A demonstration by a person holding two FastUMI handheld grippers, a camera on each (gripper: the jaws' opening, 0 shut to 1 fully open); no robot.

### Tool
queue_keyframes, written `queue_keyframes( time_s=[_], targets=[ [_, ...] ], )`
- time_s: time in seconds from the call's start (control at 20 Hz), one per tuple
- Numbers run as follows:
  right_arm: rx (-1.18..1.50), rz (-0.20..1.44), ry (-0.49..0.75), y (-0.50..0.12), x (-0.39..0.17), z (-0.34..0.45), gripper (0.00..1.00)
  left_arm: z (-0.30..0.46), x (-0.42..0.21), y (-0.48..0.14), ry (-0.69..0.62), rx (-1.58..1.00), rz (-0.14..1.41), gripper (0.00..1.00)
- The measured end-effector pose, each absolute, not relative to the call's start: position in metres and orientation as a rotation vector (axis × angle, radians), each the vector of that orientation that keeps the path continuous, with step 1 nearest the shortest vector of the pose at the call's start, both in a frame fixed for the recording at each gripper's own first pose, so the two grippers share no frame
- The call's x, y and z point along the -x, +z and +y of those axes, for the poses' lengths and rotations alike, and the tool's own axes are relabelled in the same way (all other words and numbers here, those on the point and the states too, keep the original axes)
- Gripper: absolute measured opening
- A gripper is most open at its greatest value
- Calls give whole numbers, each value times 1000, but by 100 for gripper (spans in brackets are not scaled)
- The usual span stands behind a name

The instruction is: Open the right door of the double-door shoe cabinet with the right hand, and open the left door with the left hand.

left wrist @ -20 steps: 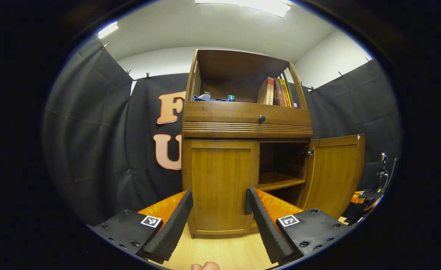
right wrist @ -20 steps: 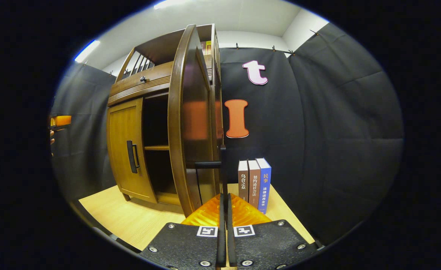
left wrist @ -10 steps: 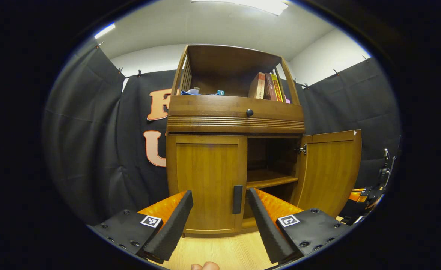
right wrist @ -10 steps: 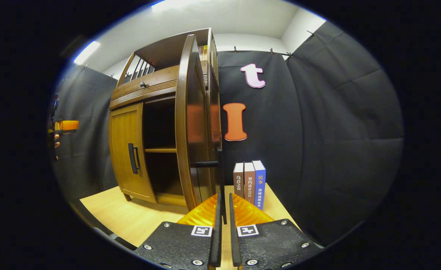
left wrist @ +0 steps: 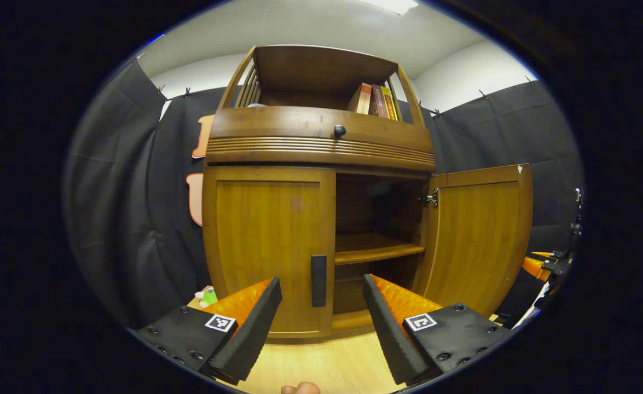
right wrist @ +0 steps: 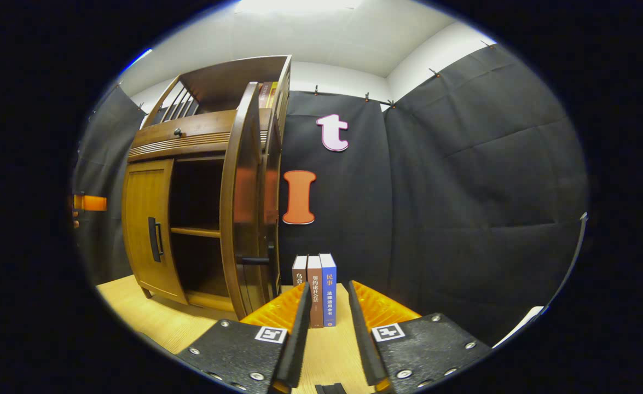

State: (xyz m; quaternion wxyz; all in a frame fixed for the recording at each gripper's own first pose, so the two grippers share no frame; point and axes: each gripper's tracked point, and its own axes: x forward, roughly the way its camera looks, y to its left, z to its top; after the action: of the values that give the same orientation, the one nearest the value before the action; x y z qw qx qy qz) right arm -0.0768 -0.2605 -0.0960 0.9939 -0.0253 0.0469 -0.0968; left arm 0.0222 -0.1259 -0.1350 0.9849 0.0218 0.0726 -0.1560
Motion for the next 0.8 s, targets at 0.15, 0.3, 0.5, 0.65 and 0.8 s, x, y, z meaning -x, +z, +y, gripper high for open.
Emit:
queue_keyframes(
  time_s=[0.15,0.3,0.5,0.65,0.8],
  targets=[
    [47,87,-232,-88,84,-269,84,-139,-43,-155,-314,-43,161,97],
    [46,93,-233,-89,86,-268,94,-146,-62,-176,-317,-27,189,95],
    [39,94,-256,-88,88,-272,90,-149,-93,-189,-301,-24,185,96],
    [42,80,-282,-84,89,-276,100,-148,-115,-199,-293,-14,175,95],
    [29,68,-285,-81,90,-274,100,-145,-136,-206,-278,-45,148,94]
  ],
)
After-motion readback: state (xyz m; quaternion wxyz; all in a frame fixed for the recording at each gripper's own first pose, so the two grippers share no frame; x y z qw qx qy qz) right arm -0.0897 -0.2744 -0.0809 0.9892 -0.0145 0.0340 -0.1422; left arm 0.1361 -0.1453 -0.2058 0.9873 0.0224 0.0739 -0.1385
